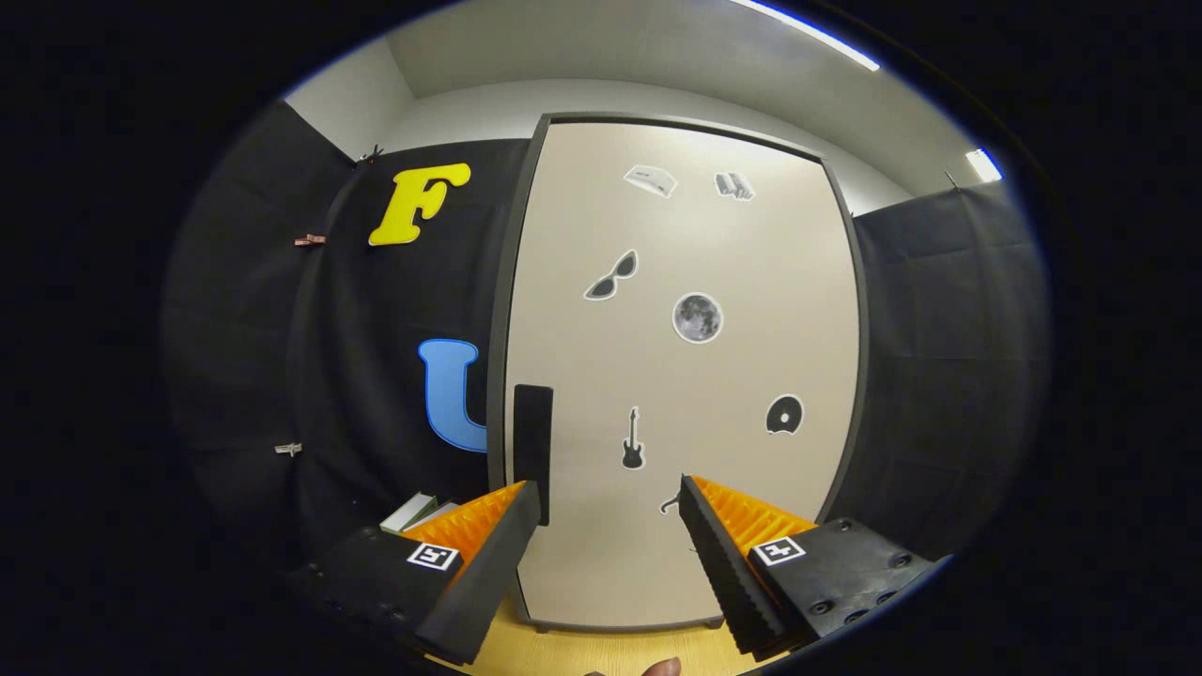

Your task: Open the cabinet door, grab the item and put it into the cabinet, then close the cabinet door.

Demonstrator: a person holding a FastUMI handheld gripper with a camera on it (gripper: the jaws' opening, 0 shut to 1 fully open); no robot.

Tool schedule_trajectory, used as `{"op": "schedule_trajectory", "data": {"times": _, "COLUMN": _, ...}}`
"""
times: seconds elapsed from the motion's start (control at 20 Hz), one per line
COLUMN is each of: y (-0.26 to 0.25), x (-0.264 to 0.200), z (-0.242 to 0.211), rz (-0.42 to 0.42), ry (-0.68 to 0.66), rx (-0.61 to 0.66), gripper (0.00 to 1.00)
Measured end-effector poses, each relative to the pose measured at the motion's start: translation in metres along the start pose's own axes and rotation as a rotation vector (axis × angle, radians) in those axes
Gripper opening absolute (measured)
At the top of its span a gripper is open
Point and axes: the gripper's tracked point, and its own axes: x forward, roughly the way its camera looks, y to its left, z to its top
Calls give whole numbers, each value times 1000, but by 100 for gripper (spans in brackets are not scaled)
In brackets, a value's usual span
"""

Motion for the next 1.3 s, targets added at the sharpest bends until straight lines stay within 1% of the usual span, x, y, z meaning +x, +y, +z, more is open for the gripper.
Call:
{"op": "schedule_trajectory", "data": {"times": 0.2, "y": 15, "x": 38, "z": -10, "rz": 10, "ry": 32, "rx": 66, "gripper": 97}}
{"op": "schedule_trajectory", "data": {"times": 0.4, "y": 36, "x": 62, "z": -19, "rz": 28, "ry": 42, "rx": 66, "gripper": 97}}
{"op": "schedule_trajectory", "data": {"times": 0.55, "y": 46, "x": 75, "z": -28, "rz": 25, "ry": 53, "rx": 65, "gripper": 96}}
{"op": "schedule_trajectory", "data": {"times": 0.6, "y": 48, "x": 79, "z": -29, "rz": 22, "ry": 53, "rx": 67, "gripper": 88}}
{"op": "schedule_trajectory", "data": {"times": 0.75, "y": 50, "x": 90, "z": -35, "rz": 0, "ry": 65, "rx": 48, "gripper": 73}}
{"op": "schedule_trajectory", "data": {"times": 0.8, "y": 53, "x": 92, "z": -37, "rz": 4, "ry": 75, "rx": 40, "gripper": 58}}
{"op": "schedule_trajectory", "data": {"times": 0.85, "y": 56, "x": 91, "z": -34, "rz": -2, "ry": 62, "rx": 33, "gripper": 52}}
{"op": "schedule_trajectory", "data": {"times": 0.9, "y": 59, "x": 89, "z": -35, "rz": -2, "ry": 61, "rx": 29, "gripper": 51}}
{"op": "schedule_trajectory", "data": {"times": 0.95, "y": 57, "x": 92, "z": -34, "rz": -9, "ry": 53, "rx": 25, "gripper": 35}}
{"op": "schedule_trajectory", "data": {"times": 1.05, "y": 56, "x": 91, "z": -35, "rz": -11, "ry": 62, "rx": 48, "gripper": 28}}
{"op": "schedule_trajectory", "data": {"times": 1.1, "y": 56, "x": 93, "z": -37, "rz": -2, "ry": 73, "rx": 67, "gripper": 19}}
{"op": "schedule_trajectory", "data": {"times": 1.3, "y": 57, "x": 83, "z": -36, "rz": 40, "ry": 86, "rx": 57, "gripper": 19}}
